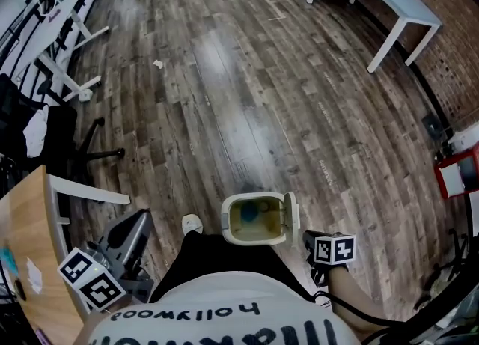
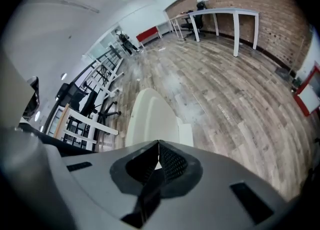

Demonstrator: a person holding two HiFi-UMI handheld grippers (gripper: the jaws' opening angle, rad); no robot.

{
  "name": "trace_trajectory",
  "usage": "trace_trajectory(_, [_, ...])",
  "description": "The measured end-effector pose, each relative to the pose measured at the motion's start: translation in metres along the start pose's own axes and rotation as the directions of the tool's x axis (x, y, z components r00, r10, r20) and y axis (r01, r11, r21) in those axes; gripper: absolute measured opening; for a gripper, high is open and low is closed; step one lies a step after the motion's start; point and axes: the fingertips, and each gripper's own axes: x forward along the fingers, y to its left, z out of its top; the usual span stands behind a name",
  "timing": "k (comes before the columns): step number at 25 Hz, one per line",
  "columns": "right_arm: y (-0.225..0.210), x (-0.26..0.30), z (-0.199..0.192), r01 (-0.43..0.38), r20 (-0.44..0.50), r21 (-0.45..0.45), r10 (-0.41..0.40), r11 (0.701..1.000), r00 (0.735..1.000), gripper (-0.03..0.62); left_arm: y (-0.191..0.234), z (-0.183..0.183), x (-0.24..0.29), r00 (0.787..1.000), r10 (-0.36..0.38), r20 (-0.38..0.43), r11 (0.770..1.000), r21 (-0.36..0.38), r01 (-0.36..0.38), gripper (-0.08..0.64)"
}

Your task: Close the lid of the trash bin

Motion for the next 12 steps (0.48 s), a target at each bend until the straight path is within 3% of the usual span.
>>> trace_trajectory(12, [0.037,0.032,-0.025,-0.104,-0.197,-0.152,0.073,0.983,0.978,0.011,0.015,-0.004,-0.014,0.998,0.063,-0.004,0.998,-0.019,-0.063,0.005])
